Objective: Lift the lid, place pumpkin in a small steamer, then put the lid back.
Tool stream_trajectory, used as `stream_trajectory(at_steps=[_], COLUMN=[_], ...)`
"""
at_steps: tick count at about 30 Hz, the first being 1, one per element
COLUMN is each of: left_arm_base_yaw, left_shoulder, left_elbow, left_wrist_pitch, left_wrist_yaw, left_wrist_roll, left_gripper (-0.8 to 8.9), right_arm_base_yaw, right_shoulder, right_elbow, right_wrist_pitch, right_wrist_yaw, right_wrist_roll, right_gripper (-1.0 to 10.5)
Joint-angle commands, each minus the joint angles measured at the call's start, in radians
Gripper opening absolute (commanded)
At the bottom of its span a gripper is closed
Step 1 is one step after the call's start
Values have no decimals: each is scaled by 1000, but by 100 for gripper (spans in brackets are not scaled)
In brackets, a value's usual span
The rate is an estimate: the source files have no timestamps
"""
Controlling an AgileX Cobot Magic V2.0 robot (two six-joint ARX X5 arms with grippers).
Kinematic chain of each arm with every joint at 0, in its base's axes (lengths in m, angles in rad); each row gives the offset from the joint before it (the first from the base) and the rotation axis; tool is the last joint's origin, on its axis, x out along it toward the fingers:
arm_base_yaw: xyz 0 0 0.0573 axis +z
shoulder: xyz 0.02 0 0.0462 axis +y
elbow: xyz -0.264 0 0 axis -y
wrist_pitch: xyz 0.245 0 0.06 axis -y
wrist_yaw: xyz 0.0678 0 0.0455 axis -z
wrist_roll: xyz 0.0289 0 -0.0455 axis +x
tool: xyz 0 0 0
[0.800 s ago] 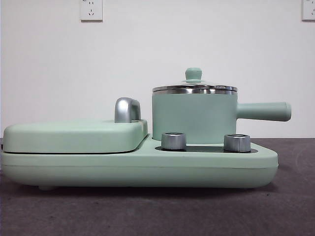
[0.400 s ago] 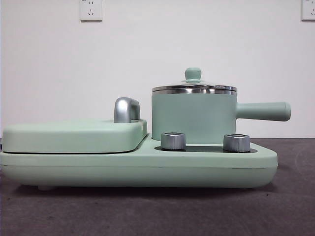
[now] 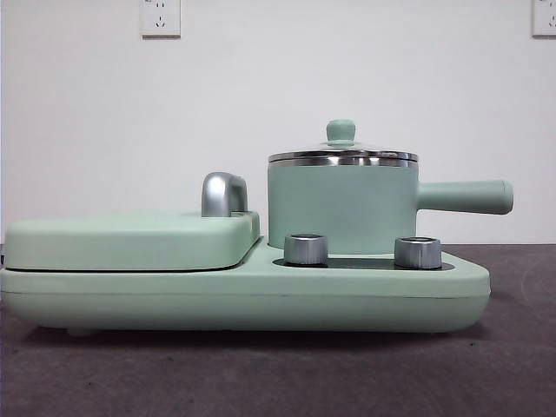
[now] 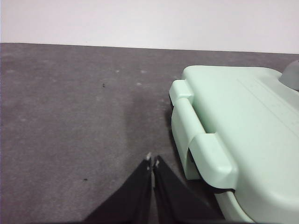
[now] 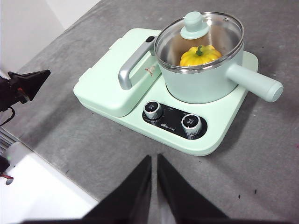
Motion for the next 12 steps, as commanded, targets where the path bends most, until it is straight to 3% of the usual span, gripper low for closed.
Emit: stream_trajectory(at_steps=[1, 12], left_arm_base_yaw=[-2, 64], left_shoulder=[-2, -2], left_elbow=[-20, -19], left_wrist_pitch=[23, 41], left_wrist_yaw=[-3, -3], left_wrist_roll=[23, 23], left_gripper=[9, 9], right_arm_base_yaw=[9, 9], right_shoulder=[2, 2], right_elbow=[6, 6], right_wrist_pitch=[10, 10], right_wrist_yaw=[1, 1], right_wrist_roll=[3, 3], right_gripper=[16, 16])
